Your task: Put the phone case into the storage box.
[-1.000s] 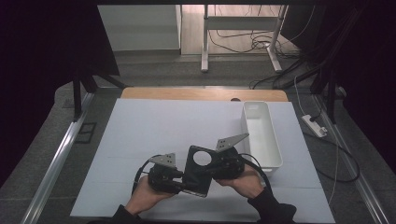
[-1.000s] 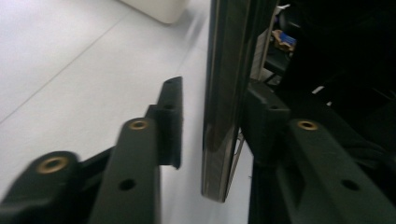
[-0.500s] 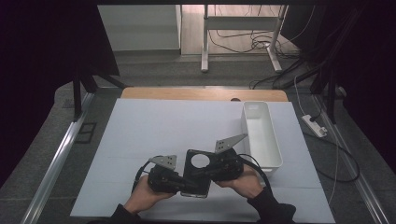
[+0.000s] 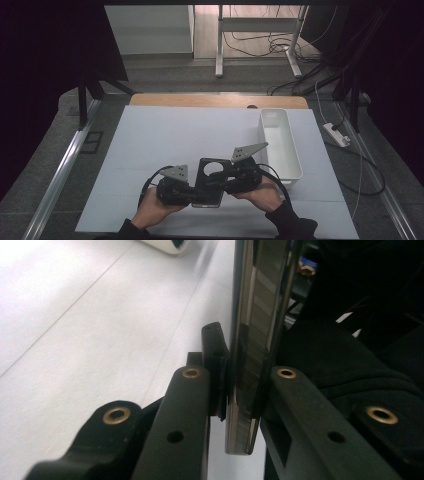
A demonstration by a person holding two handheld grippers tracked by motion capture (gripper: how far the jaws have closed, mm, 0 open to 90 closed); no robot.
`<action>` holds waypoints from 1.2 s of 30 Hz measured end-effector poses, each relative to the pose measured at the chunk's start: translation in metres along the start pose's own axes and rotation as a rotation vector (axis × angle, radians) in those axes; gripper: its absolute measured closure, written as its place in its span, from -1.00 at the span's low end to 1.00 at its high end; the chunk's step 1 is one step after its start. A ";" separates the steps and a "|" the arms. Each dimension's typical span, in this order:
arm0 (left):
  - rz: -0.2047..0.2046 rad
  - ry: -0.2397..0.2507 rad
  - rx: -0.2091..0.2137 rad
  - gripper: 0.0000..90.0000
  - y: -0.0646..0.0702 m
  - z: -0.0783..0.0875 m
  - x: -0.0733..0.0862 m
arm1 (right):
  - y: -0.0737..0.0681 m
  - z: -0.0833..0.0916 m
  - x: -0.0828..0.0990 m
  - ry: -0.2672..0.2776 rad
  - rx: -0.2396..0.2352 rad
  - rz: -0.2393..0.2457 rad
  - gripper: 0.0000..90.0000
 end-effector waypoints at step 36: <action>0.182 -0.054 -0.214 0.87 -0.020 0.003 0.009 | 0.025 0.028 -0.006 0.036 0.386 0.012 -1.00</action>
Point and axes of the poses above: each handheld gripper's, and its own axes: z roughly backward along the jaws, x roughly out of its underside, y roughly to its right, the point moved 5 cm from there along -z, roughly forward along the jaws, and after that the axes turned 1 degree about -y, right-handed, at the moved point
